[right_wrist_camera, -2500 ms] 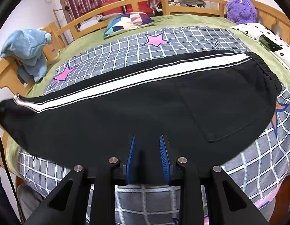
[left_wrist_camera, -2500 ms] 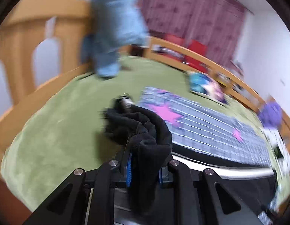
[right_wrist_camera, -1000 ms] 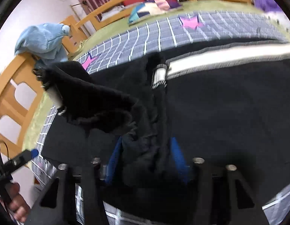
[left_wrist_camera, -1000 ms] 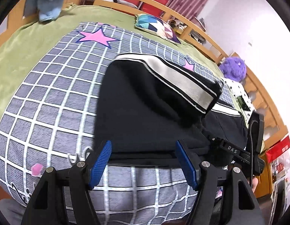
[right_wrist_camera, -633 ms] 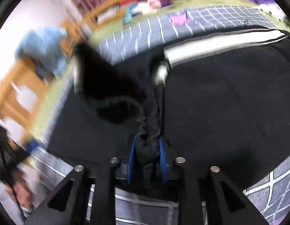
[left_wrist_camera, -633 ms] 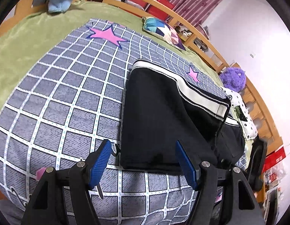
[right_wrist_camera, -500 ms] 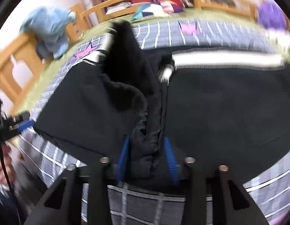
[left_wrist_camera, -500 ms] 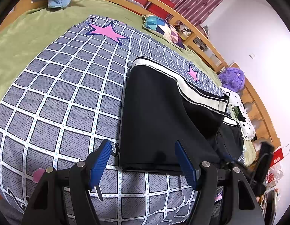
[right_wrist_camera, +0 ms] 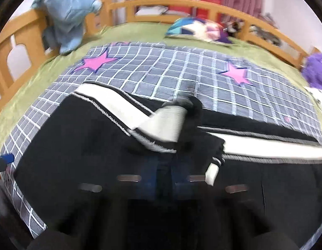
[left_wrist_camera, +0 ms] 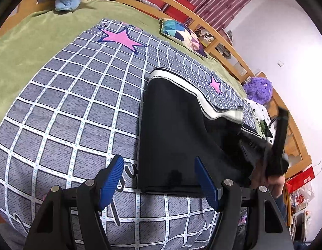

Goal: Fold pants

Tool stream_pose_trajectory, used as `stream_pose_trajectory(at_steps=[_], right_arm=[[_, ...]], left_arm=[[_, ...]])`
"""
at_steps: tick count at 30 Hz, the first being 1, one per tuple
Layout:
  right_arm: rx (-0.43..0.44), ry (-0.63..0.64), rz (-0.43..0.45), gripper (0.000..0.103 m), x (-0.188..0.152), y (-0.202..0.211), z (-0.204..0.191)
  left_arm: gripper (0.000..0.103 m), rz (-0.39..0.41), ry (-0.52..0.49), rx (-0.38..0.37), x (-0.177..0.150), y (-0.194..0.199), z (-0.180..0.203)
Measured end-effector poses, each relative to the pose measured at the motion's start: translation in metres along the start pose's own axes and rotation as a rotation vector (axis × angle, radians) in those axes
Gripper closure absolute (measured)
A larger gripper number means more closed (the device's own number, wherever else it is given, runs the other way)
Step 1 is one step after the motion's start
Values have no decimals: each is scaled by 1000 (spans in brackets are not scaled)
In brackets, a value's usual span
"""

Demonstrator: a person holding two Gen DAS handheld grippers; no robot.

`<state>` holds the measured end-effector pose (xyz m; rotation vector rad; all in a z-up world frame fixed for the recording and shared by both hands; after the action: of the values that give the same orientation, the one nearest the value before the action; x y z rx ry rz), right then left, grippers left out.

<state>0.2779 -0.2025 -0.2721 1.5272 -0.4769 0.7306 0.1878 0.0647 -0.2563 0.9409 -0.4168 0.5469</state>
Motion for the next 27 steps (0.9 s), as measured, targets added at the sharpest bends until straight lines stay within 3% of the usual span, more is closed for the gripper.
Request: stream_pose_trajectory(at_steps=[2, 5, 9, 11, 12, 15, 20, 21, 22, 23, 25, 27], right_arm=[[15, -156, 99, 92, 18, 11, 31], [46, -337, -10, 90, 2, -8, 68], [37, -266, -89, 80, -23, -15, 62], [14, -261, -81, 54, -26, 1, 63], [7, -272, -63, 50, -27, 13, 66], [62, -310, -46, 45, -40, 39, 66], [122, -357, -175, 42, -90, 24, 51], [121, -358, -175, 42, -95, 19, 49], [107, -342, -148, 54, -95, 20, 48], [117, -316, -134, 84, -92, 22, 42], [151, -326, -105, 88, -84, 30, 41], [169, -343, -3, 89, -60, 51, 53]], left_arm=[[35, 4, 1, 2, 1, 2, -2], [35, 1, 6, 2, 2, 0, -2], [35, -7, -13, 13, 2, -4, 1], [35, -12, -13, 11, 1, -5, 2], [35, -13, -12, 10, 0, -5, 3], [35, -14, -12, 7, -2, -5, 6], [35, -33, -18, 10, -8, -5, 14], [35, -36, -22, 9, -10, -5, 16], [35, -37, -27, 10, -11, -4, 18], [35, -39, -33, 14, -12, -3, 20], [35, -40, -42, 23, -13, -1, 23], [35, -42, -48, 31, -14, 3, 26]])
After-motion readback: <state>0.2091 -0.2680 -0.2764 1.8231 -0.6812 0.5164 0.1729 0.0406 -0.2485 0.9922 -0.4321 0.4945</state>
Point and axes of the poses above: each gripper's, at about its wrist camera, not at the fingertips, and y roughly against the way its jaws point, z to its right, x to its top, the point moved 10 cm from there along -y, roughly the way its jaws point, and after that the axes turned 5 degrees about z, right-handed, at the moved point
